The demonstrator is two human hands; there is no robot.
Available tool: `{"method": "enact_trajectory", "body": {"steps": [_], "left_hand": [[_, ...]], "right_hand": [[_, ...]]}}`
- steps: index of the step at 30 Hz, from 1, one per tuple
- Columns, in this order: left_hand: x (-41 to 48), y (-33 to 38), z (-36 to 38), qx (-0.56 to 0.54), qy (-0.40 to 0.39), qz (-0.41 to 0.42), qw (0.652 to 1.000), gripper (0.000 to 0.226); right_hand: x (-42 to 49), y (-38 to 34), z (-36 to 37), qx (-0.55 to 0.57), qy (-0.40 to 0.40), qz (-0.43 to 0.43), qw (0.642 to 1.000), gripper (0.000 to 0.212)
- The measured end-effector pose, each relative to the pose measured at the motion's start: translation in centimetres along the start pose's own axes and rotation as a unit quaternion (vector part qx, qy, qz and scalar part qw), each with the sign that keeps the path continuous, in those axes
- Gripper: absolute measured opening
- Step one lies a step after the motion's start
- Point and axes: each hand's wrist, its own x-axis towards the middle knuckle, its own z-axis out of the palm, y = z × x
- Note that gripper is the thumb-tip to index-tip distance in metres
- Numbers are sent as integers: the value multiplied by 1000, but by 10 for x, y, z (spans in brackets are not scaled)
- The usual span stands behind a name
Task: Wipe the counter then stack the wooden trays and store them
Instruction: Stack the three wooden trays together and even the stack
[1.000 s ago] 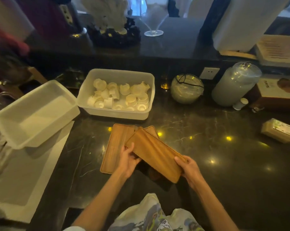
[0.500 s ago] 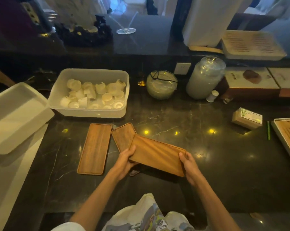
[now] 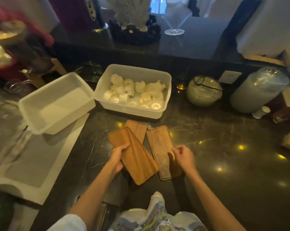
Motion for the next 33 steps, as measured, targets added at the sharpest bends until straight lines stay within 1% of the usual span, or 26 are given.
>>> {"method": "enact_trajectory", "body": {"steps": [1, 4, 6, 8, 10, 12, 14, 16, 18, 21, 26, 28, 30, 33], "left_hand": [[4, 7, -7, 12, -2, -18, 1000, 36], [13, 22, -16, 65, -36, -44, 996, 38], [21, 28, -19, 118, -53, -7, 992, 45], [25, 30, -20, 156, -59, 41, 985, 51], [28, 30, -20, 186, -65, 67, 978, 52], [30, 28, -19, 209, -70, 77, 972, 53], [30, 26, -16, 230, -78, 93, 965, 54], [30, 24, -12, 248, -86, 113, 958, 55], [31, 22, -8, 256, -87, 126, 954, 55], [31, 20, -2, 258, -85, 137, 952, 54], [24, 17, 8, 243, -110, 132, 955, 56], [23, 16, 4, 247, -115, 141, 952, 58], [23, 16, -4, 244, -109, 144, 953, 61], [21, 18, -19, 220, -90, 135, 962, 55]], "right_hand": [[6, -5, 5, -38, 12, 0, 999, 38], [15, -15, 21, -109, 3, 38, 993, 58], [15, -19, 29, -140, 15, 55, 989, 58], [16, -19, 32, -142, 22, 71, 987, 51], [19, -18, 30, -103, 5, 92, 990, 41], [24, -15, 26, -18, -36, 104, 994, 31], [28, -11, 20, 77, -71, 101, 989, 33], [24, -5, 17, 154, -88, 109, 978, 33], [16, 4, 19, 216, -89, 135, 963, 31], [1, 7, 32, 280, -105, 144, 943, 27], [-26, -25, 74, 327, -155, 121, 924, 25], [-33, -38, 89, 349, -160, 110, 917, 24], [-40, -52, 99, 336, -144, 89, 926, 25], [-49, -66, 113, 246, -101, 33, 963, 30]]}}
